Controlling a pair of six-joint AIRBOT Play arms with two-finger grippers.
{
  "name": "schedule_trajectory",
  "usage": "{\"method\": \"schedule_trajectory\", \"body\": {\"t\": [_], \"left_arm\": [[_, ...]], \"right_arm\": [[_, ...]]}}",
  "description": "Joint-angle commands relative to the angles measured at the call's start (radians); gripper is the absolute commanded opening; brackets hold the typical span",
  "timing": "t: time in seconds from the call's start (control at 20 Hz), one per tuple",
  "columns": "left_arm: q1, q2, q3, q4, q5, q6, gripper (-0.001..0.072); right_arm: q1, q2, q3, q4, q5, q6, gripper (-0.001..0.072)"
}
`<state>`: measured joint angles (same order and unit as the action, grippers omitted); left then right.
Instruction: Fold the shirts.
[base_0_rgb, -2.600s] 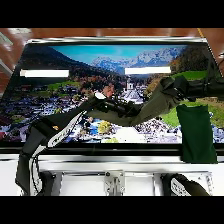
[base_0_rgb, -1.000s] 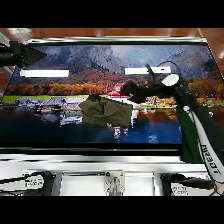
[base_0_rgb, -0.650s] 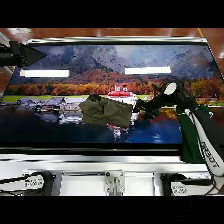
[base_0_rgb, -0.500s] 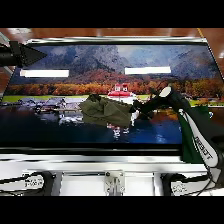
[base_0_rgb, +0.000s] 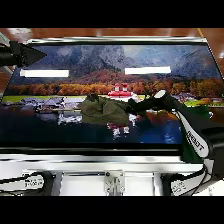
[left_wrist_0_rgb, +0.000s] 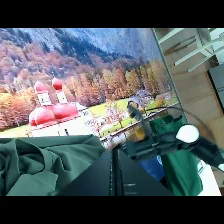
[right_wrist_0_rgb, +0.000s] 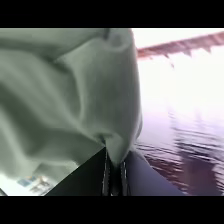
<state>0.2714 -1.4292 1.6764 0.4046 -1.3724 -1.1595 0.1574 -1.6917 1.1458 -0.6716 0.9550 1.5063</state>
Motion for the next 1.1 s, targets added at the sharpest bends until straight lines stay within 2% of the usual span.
{"method": "schedule_trajectory", "body": {"t": [0.0, 0.1, 0.25, 0.35, 0.6, 0.7, 0.85, 1.05], "left_arm": [[0.000, -0.004, 0.000, 0.000, 0.002, 0.001, 0.0037], [0.000, -0.005, 0.000, 0.000, 0.002, 0.000, 0.0037], [-0.004, -0.005, 0.000, -0.001, 0.002, 0.000, 0.0037], [-0.009, -0.005, 0.000, 0.000, 0.002, 0.000, 0.0037], [-0.021, -0.005, 0.000, -0.001, -0.014, 0.000, 0.0038], [-0.023, -0.004, 0.000, -0.001, -0.038, 0.000, 0.0038], [-0.023, -0.004, 0.000, -0.001, -0.066, 0.000, 0.0038], [-0.023, -0.003, 0.000, -0.001, -0.093, 0.000, 0.0037]], "right_arm": [[-0.064, 0.096, 0.069, 0.012, 0.045, -0.112, 0.0058], [-0.162, 0.204, 0.129, 0.001, 0.075, -0.085, 0.0058], [-0.354, 0.359, 0.196, -0.015, 0.111, 0.023, 0.0058], [-0.489, 0.446, 0.233, -0.047, 0.186, 0.100, 0.0058], [-0.746, 0.582, 0.246, -0.147, 0.323, 0.193, 0.0058], [-0.819, 0.588, 0.246, -0.238, 0.420, 0.207, 0.0058], [-0.882, 0.588, 0.246, -0.471, 0.559, 0.211, 0.0058], [-0.900, 0.600, 0.244, -0.782, 0.623, 0.277, 0.0058]]}}
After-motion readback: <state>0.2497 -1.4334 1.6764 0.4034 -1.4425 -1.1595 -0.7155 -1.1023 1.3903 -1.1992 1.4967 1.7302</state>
